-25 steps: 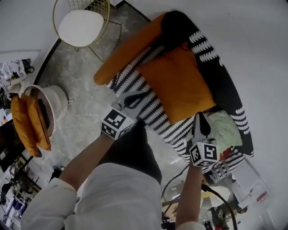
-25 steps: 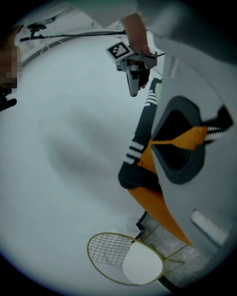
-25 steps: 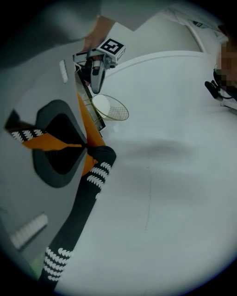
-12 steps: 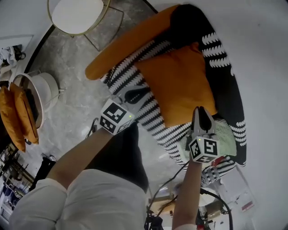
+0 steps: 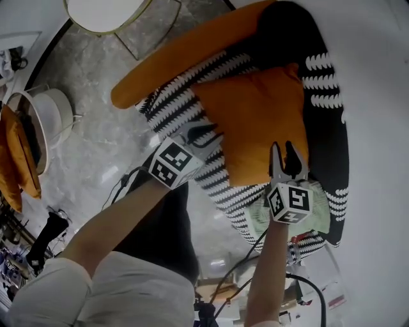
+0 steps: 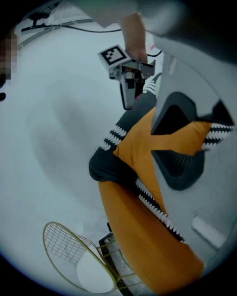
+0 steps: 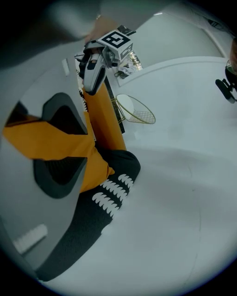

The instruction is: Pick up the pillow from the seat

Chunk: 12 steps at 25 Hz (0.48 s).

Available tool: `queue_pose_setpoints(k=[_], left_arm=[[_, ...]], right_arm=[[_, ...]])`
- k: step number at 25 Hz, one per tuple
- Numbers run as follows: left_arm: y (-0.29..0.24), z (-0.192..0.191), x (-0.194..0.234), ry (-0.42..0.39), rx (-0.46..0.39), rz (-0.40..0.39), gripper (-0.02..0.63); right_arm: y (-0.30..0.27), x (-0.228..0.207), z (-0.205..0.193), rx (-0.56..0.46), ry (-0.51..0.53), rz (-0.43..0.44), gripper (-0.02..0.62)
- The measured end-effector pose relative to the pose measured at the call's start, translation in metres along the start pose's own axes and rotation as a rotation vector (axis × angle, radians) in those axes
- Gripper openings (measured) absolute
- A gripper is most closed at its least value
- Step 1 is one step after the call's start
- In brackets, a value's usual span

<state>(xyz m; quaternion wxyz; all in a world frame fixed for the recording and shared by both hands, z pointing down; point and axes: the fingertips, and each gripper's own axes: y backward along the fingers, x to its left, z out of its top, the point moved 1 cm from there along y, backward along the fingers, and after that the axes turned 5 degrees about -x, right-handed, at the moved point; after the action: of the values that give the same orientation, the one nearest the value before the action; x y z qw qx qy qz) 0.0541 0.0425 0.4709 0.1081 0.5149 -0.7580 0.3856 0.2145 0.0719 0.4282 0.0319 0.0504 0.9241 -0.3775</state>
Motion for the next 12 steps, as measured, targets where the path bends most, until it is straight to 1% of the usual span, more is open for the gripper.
queue_pose_setpoints(k=[4,6,8,10,12], left_arm=[[-0.018,-0.025,0.020,0.055,0.017,0.039,0.120],[-0.024,-0.036,0.033,0.106,0.022,0.067,0.137],[-0.031,-0.045,0.044,0.155,0.033,0.094,0.167],[-0.040,-0.052,0.051,0.172,0.049,0.121,0.190],[-0.049,-0.056,0.054,0.176,0.063,0.145,0.227]], right_arm=[[-0.031,-0.007,-0.009,0.021,0.036,0.006,0.187],[-0.045,-0.011,-0.012,0.037,0.068,0.004,0.210],[-0.058,-0.018,-0.017,0.061,0.101,0.000,0.227],[-0.070,-0.028,-0.023,0.093,0.129,0.000,0.249],[-0.078,-0.039,-0.029,0.127,0.154,0.004,0.255]])
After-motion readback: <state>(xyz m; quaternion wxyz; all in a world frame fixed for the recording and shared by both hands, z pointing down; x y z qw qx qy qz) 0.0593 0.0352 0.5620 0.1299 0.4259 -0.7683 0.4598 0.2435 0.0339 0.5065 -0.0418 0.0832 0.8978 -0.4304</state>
